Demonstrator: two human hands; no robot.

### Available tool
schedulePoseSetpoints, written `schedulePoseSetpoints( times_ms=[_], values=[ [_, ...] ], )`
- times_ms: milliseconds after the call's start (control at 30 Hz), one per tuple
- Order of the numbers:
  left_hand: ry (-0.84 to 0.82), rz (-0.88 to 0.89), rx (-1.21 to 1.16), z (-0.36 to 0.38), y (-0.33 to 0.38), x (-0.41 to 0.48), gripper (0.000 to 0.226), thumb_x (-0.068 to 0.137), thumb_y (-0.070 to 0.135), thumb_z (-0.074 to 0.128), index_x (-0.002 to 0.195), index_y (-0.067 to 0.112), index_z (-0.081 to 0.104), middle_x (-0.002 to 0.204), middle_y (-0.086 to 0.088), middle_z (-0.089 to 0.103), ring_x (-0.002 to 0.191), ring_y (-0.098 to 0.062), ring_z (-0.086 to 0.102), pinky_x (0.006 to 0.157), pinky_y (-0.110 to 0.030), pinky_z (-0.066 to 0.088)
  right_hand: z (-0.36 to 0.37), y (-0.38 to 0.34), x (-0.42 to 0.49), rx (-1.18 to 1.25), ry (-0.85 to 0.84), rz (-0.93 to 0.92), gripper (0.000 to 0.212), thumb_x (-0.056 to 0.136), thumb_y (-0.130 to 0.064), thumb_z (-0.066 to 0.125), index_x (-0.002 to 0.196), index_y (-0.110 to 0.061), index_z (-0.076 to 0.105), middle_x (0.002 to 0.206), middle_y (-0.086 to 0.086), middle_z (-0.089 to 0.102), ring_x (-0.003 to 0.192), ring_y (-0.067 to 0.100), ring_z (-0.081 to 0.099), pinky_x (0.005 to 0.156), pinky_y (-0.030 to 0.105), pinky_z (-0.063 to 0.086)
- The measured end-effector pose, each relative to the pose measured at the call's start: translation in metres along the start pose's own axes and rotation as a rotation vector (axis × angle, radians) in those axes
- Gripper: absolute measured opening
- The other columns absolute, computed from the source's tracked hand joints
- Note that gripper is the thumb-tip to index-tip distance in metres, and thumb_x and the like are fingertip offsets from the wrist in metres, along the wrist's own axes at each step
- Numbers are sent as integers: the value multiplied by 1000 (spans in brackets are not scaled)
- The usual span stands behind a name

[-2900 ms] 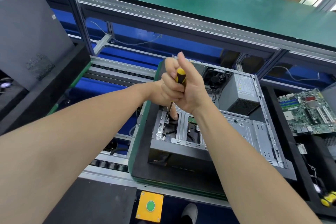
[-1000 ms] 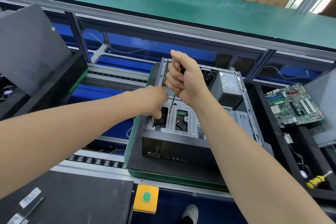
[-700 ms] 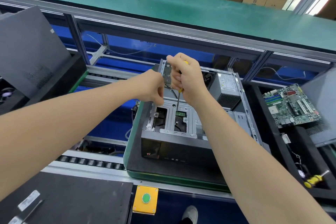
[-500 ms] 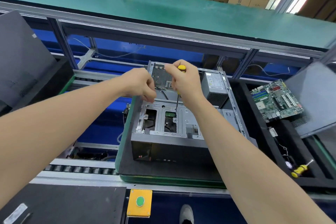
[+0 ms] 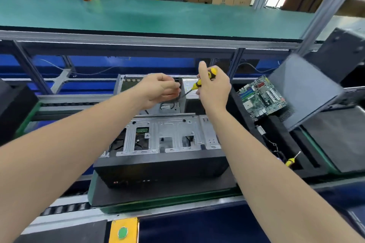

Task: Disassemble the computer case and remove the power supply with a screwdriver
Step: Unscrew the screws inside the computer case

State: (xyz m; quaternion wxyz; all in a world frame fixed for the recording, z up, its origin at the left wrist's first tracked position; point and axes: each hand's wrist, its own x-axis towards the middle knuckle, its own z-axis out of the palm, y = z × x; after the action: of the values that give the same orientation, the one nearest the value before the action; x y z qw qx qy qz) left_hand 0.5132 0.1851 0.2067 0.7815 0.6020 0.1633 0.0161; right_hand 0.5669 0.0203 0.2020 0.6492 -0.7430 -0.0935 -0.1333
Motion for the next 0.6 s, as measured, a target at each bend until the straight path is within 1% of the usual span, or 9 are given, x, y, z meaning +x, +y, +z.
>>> schedulePoseSetpoints(
  times_ms=[33,100,167,233,333,400,467,533,600],
  values=[
    [8,7,-9,16,-1,4,22,87,-6,73,93,9,58,77,-12,73,78,-25,75,79,-36,62,-12,7,7,15,11,23,48,101,-45,63,80,-1,62,66,14,67,57,23,70,61,42,59],
    [21,18,-9,50,-5,12,25,85,-9,73,95,8,58,85,-16,72,78,-27,75,78,-38,63,-38,25,21,61,50,89,30,98,-33,69,77,-12,67,66,5,73,61,22,76,69,46,64],
    [26,22,18,82,-13,18,28,82,-13,74,93,7,58,89,-19,69,81,-28,73,80,-39,64,-62,44,33,179,89,234,18,94,-20,73,79,-11,67,77,10,78,68,25,79,75,47,66],
    [13,18,61,115,-23,25,31,79,-16,74,94,6,58,88,-18,68,81,-28,72,80,-38,64,-88,65,44,297,113,361,16,90,-8,76,82,-7,62,92,23,77,77,30,80,79,44,66],
    [-11,0,145,175,-51,40,30,78,-19,73,88,6,59,81,-14,66,74,-26,69,75,-35,64,-137,98,61,267,135,469,21,84,2,77,88,-9,60,94,20,74,96,37,77,93,49,61],
    [-20,-22,276,209,-73,50,28,75,-18,74,81,6,61,80,-15,64,76,-28,67,79,-40,64,-166,118,68,295,141,522,26,84,11,70,98,-7,58,93,15,68,91,35,72,85,40,59],
    [-38,-45,460,235,-97,60,25,71,-14,76,75,8,65,78,-13,65,75,-26,68,81,-44,63,-191,138,70,268,136,561,29,87,14,64,108,-5,58,95,17,66,85,29,66,75,36,55],
    [-75,-61,701,256,-120,67,20,67,-7,76,72,12,70,73,-7,69,67,-21,68,74,-38,64,-213,159,70,207,99,609,33,85,15,64,110,-7,59,97,18,68,81,27,63,66,32,51],
    [-145,-116,943,272,-140,69,17,68,-1,75,75,14,73,65,-1,69,58,-16,66,63,-29,62,-229,179,68,105,35,679,41,80,13,69,114,-9,62,103,15,71,75,25,63,53,26,41]
  ],
)
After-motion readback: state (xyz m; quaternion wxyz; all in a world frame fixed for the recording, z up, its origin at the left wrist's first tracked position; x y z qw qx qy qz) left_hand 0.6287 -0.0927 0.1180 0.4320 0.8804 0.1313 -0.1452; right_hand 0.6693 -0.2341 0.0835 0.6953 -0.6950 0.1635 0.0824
